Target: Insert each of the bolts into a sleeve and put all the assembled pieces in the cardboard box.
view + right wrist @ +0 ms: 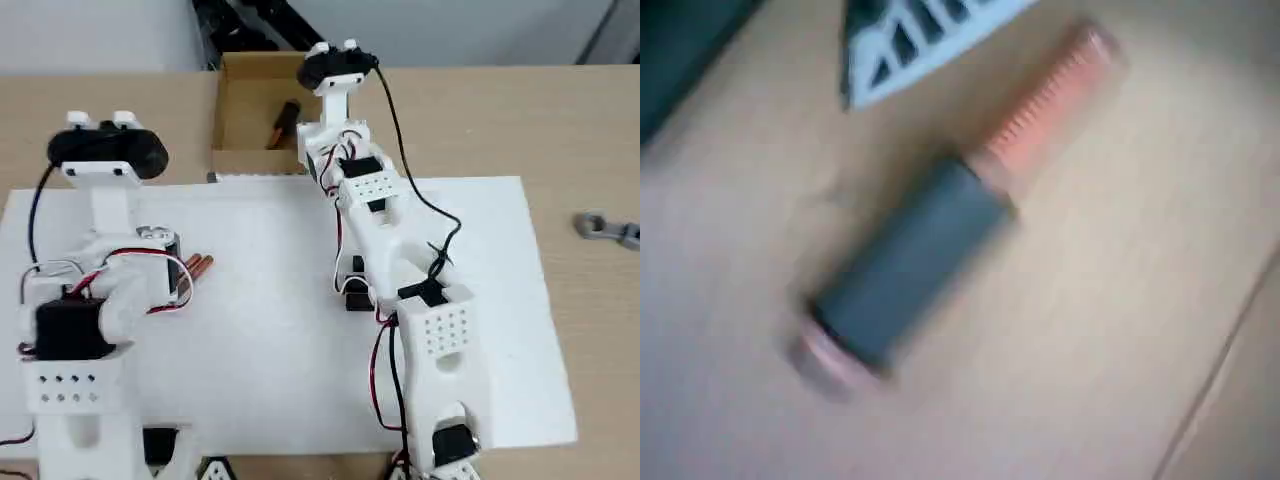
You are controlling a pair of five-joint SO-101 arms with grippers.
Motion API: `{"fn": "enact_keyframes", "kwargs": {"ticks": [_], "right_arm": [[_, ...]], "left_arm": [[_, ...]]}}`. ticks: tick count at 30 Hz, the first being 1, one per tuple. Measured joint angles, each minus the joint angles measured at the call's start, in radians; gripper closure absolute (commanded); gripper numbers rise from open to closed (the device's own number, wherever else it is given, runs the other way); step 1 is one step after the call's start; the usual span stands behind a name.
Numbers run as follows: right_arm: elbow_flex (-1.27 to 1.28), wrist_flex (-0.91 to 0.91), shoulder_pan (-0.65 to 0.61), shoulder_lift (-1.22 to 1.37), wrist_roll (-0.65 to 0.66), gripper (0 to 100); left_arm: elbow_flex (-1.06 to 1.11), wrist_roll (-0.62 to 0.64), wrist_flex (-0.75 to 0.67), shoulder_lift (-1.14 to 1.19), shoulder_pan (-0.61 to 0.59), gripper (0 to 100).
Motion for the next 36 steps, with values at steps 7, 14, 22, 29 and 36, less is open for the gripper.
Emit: {"fn": "enact_keyframes", "kwargs": {"ticks": [7,14,22,29,36], "right_arm": [[0.000,0.287,0.002,-0.199,0.000,85.5],[0.000,0.597,0.002,-0.428,0.000,98.4],[-0.002,0.884,0.000,-0.664,0.005,98.6],[-0.002,1.132,0.000,-0.867,0.006,98.6],[0.023,1.240,0.000,-1.092,0.006,98.8]], "left_arm": [[0.000,0.000,-0.011,0.000,0.000,98],[0.015,-0.028,-0.025,0.006,0.000,98],[0.089,-0.058,-0.028,0.006,0.000,98],[0.103,-0.063,-0.028,0.006,0.000,98],[0.103,-0.064,-0.031,0.006,0.000,98]]}}
